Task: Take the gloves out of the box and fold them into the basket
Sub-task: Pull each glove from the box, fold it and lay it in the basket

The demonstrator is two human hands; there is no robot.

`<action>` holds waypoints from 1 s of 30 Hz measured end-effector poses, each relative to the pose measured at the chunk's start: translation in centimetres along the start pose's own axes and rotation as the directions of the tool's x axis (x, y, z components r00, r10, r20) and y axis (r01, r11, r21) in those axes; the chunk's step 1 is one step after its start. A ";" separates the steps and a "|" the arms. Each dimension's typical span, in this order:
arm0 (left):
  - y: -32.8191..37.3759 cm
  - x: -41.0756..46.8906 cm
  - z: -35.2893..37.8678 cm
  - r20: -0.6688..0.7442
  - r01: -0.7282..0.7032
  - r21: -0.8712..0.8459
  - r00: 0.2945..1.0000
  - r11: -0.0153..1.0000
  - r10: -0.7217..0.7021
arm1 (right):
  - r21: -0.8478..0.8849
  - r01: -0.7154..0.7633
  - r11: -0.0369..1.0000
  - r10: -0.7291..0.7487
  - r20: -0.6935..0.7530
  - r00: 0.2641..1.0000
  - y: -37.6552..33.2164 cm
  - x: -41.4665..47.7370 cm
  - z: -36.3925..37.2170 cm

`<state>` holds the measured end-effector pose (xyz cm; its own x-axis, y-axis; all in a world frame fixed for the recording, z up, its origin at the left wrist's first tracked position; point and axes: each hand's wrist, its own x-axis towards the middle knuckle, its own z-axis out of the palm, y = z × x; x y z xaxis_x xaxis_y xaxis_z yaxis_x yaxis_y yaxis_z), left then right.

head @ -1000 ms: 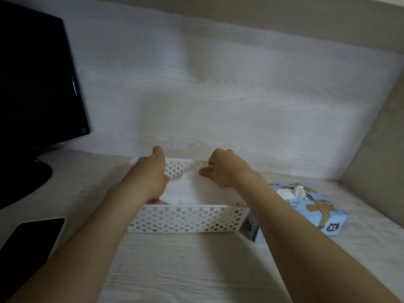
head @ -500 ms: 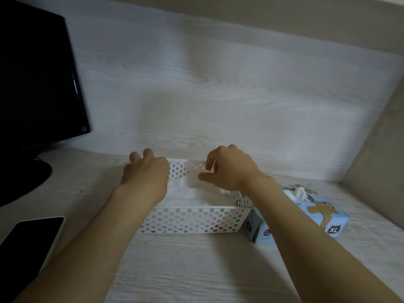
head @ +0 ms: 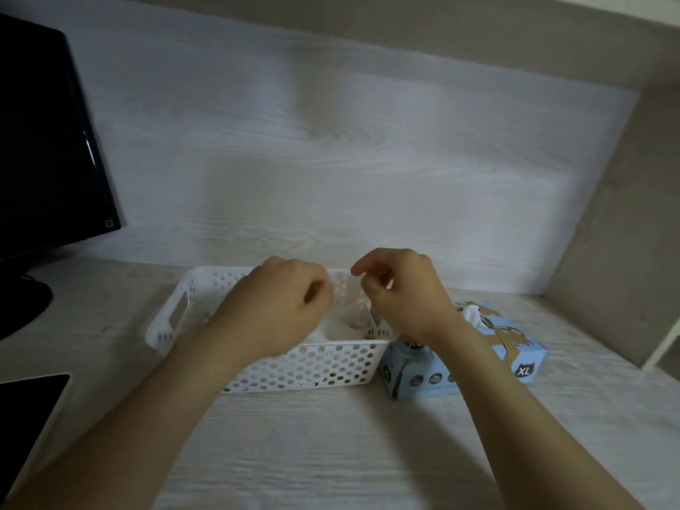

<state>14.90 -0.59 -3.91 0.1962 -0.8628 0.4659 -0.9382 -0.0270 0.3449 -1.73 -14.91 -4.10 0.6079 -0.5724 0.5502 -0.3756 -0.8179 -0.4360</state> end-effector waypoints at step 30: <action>6.8 -2.7 11.6 -0.201 -0.314 0.470 0.872 0.825 0.447 | -0.170 -0.162 0.972 0.163 -0.009 0.987 7.8 -6.0 -4.2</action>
<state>4.65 -4.32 -12.28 -0.1909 -0.6627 0.7241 -0.9694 0.0113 -0.2452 -11.23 -18.15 -7.78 0.5323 -0.6983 0.4786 -0.5822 -0.7123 -0.3919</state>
